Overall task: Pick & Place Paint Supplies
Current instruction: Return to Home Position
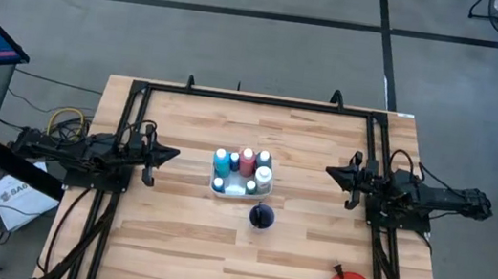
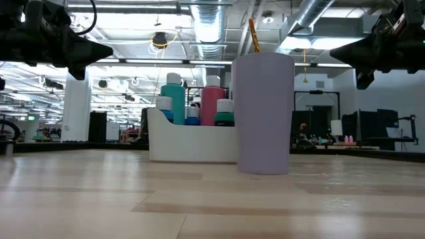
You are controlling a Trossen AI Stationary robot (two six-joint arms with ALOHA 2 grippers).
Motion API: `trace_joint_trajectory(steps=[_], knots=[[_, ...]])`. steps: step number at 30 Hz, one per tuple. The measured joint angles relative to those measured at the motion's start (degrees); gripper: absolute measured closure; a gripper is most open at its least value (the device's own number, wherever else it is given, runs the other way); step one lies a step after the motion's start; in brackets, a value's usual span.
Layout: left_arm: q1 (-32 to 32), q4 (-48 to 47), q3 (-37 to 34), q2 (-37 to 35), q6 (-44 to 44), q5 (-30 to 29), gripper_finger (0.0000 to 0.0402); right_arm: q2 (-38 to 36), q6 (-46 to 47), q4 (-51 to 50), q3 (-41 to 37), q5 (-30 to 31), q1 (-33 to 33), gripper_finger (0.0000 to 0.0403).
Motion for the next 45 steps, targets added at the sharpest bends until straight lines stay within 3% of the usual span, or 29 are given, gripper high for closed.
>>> trace_joint_trajectory(steps=[45], knots=[[0.0,1.2,0.0,0.0,0.0,0.0,0.0399,0.0,0.0,0.0,0.0,0.0,0.0,0.0403]])
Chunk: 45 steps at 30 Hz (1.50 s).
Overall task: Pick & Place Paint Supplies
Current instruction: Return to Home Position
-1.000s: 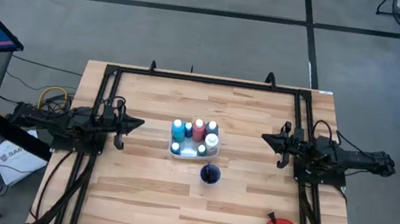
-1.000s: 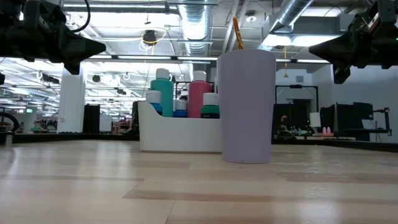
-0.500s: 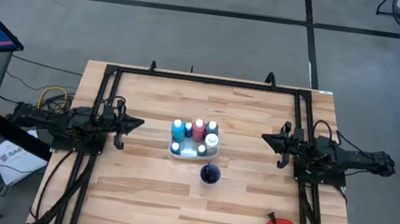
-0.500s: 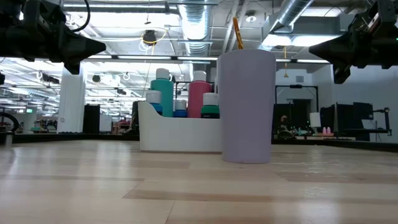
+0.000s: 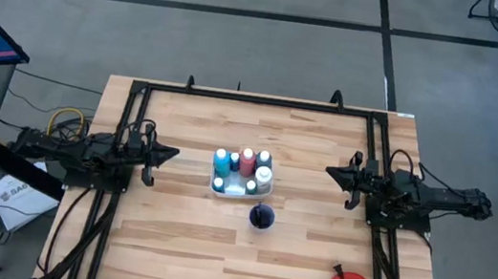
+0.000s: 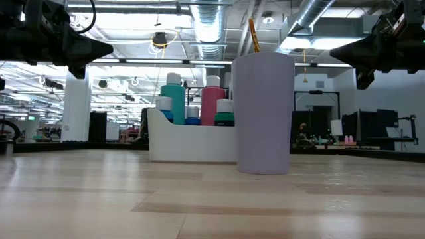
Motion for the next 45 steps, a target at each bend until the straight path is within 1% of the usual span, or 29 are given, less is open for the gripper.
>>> trace_joint_trajectory(steps=[45], knots=[[0.0,0.9,0.0,0.0,0.0,0.0,0.0399,0.0,0.0,0.0,0.0,0.0,0.0,0.0403]])
